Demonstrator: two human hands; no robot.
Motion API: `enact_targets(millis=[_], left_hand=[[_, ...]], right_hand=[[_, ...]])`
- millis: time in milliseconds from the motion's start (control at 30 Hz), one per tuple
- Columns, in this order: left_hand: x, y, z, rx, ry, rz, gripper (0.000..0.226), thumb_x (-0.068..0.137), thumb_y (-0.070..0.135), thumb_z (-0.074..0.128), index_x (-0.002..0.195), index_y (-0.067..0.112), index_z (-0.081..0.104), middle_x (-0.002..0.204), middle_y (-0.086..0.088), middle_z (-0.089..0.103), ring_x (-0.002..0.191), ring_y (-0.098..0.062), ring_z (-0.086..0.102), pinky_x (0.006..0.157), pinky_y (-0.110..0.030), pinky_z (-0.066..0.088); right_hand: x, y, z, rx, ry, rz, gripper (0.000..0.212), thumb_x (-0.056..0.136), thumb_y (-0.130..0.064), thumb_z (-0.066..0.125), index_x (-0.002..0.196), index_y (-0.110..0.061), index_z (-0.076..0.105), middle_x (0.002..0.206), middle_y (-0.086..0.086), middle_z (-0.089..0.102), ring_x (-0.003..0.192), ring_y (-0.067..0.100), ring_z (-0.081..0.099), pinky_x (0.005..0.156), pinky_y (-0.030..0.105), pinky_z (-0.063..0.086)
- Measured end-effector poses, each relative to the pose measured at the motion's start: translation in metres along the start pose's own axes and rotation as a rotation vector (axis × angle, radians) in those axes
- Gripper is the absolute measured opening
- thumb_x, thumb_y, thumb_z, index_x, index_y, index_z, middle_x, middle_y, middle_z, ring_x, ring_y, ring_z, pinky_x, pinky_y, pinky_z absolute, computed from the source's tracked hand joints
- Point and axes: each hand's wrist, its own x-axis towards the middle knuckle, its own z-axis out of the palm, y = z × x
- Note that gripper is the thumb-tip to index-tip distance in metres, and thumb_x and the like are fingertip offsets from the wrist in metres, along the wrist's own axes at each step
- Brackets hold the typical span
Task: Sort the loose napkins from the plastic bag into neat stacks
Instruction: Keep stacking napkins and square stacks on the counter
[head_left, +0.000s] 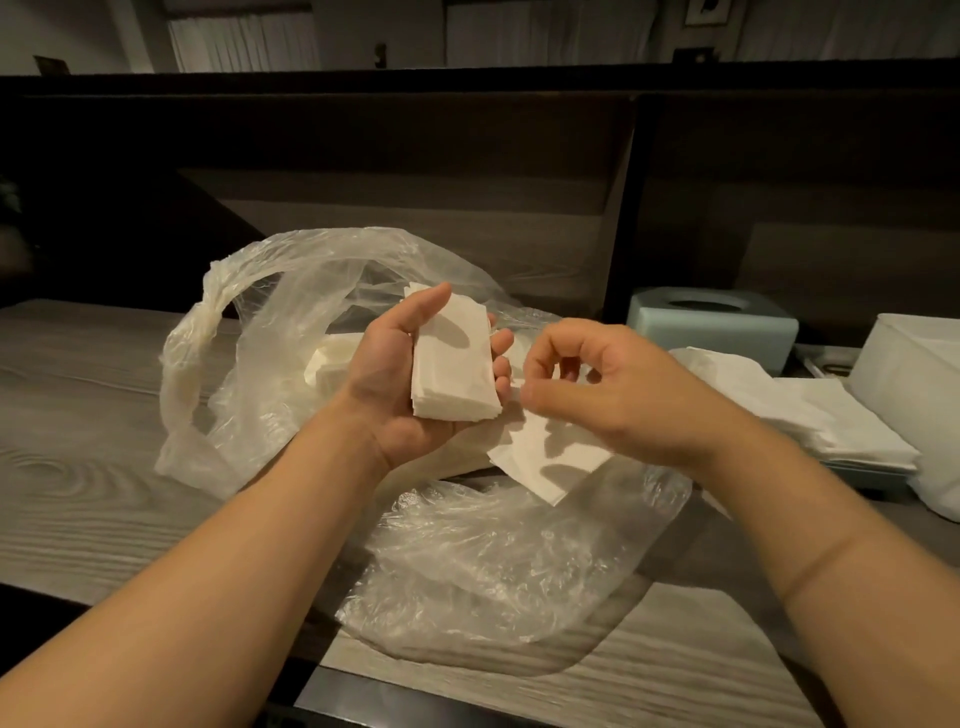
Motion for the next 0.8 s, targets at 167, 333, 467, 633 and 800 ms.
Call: enact_targets(millis=[167, 333, 467, 633, 800], left_hand=[[0.003, 0.0, -0.004, -0.001, -0.049, -0.023, 0.051, 0.092, 0.047, 0.061, 0.127, 0.01, 0.059, 0.105, -0.011, 0.066, 0.081, -0.024, 0.06, 0.084, -0.037, 0.049], [0.002, 0.0, -0.003, -0.011, -0.038, -0.018, 0.052, 0.089, 0.045, 0.064, 0.127, 0.01, 0.059, 0.105, -0.012, 0.067, 0.077, -0.024, 0.061, 0.076, -0.036, 0.051], [0.002, 0.0, -0.003, -0.004, -0.02, -0.017, 0.05, 0.089, 0.046, 0.064, 0.124, 0.01, 0.061, 0.105, -0.012, 0.067, 0.078, -0.024, 0.061, 0.077, -0.036, 0.051], [0.004, 0.001, -0.005, 0.001, -0.032, -0.011, 0.05, 0.089, 0.046, 0.063, 0.125, 0.011, 0.06, 0.104, -0.013, 0.067, 0.079, -0.024, 0.06, 0.074, -0.037, 0.051], [0.005, 0.0, -0.005, -0.001, -0.044, -0.014, 0.049, 0.09, 0.046, 0.062, 0.124, 0.011, 0.06, 0.105, -0.011, 0.066, 0.078, -0.024, 0.06, 0.074, -0.036, 0.051]], right_hand=[[-0.004, 0.0, -0.013, -0.165, -0.314, 0.128, 0.03, 0.08, -0.037, 0.08, 0.105, -0.048, 0.066, 0.113, -0.024, 0.056, 0.091, -0.015, 0.051, 0.081, 0.017, 0.04], [-0.004, 0.001, -0.01, -0.437, -0.443, 0.219, 0.064, 0.071, -0.052, 0.083, 0.122, -0.062, 0.045, 0.125, -0.019, 0.039, 0.12, 0.009, 0.037, 0.105, 0.037, 0.041], [-0.004, 0.0, -0.006, -0.532, -0.43, 0.217, 0.077, 0.07, -0.043, 0.081, 0.128, -0.054, 0.032, 0.13, -0.014, 0.036, 0.122, 0.014, 0.035, 0.107, 0.041, 0.038], [-0.002, 0.004, -0.002, -0.516, -0.273, 0.181, 0.046, 0.084, -0.036, 0.068, 0.12, -0.045, 0.04, 0.128, -0.015, 0.041, 0.123, 0.012, 0.037, 0.109, 0.038, 0.032], [0.002, 0.009, 0.002, -0.545, -0.09, 0.107, 0.013, 0.096, -0.036, 0.058, 0.105, -0.041, 0.051, 0.113, -0.018, 0.048, 0.113, 0.01, 0.041, 0.106, 0.036, 0.031]])
